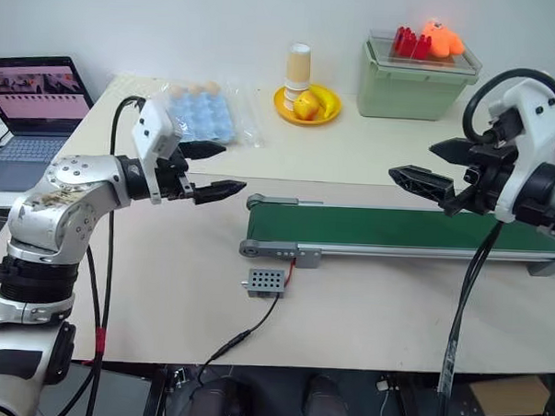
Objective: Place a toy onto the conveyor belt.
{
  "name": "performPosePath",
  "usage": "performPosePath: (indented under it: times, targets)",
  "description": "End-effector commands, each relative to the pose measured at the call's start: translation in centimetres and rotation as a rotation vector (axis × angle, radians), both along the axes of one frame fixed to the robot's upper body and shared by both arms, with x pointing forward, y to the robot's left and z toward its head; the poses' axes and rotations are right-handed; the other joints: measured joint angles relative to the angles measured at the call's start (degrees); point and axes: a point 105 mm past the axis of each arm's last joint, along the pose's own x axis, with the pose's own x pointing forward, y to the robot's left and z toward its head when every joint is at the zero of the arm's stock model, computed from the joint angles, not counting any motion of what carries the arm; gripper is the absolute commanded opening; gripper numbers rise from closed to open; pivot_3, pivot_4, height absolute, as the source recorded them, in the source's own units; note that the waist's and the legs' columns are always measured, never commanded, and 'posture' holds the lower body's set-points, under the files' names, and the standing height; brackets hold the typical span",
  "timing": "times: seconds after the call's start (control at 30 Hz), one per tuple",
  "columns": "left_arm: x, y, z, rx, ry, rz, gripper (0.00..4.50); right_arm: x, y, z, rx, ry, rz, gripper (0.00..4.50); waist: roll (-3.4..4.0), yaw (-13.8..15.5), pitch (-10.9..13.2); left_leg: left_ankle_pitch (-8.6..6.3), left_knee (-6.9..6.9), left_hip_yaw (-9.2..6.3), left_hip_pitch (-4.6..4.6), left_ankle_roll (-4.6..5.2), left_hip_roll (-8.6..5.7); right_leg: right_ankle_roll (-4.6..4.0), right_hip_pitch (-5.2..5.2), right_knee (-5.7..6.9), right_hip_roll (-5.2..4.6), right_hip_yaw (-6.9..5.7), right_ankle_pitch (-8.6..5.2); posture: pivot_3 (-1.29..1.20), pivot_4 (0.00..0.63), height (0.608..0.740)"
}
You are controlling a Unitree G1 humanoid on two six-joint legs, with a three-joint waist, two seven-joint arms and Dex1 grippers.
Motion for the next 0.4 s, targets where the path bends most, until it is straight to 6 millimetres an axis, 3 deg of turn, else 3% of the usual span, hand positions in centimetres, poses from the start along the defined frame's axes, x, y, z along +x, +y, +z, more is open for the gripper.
performPosePath:
  times: [0.03,0.4]
  targets:
    - [-0.09,0.05,2.44,-0.055,-0.083,0.013,4.46,-0.08,0.10,1.56,0.009,-0.064,0.011,4.50,0.00,0.13,0.00,0.00,0.00,-0.01,-0.01,0.00,-0.01,0.00,0.00,0.00,0.00,-0.01,0.00,0.00,0.150,0.734]
    - [-0.15,-0.51,2.71,-0.054,-0.099,-0.006,4.46,0.33,0.28,1.41,-0.008,-0.060,0.018,4.50,0.00,0.00,0.00,0.00,0.00,0.00,-0.02,0.00,-0.01,0.01,0.00,0.01,0.00,-0.02,0.01,0.00,0.150,0.734]
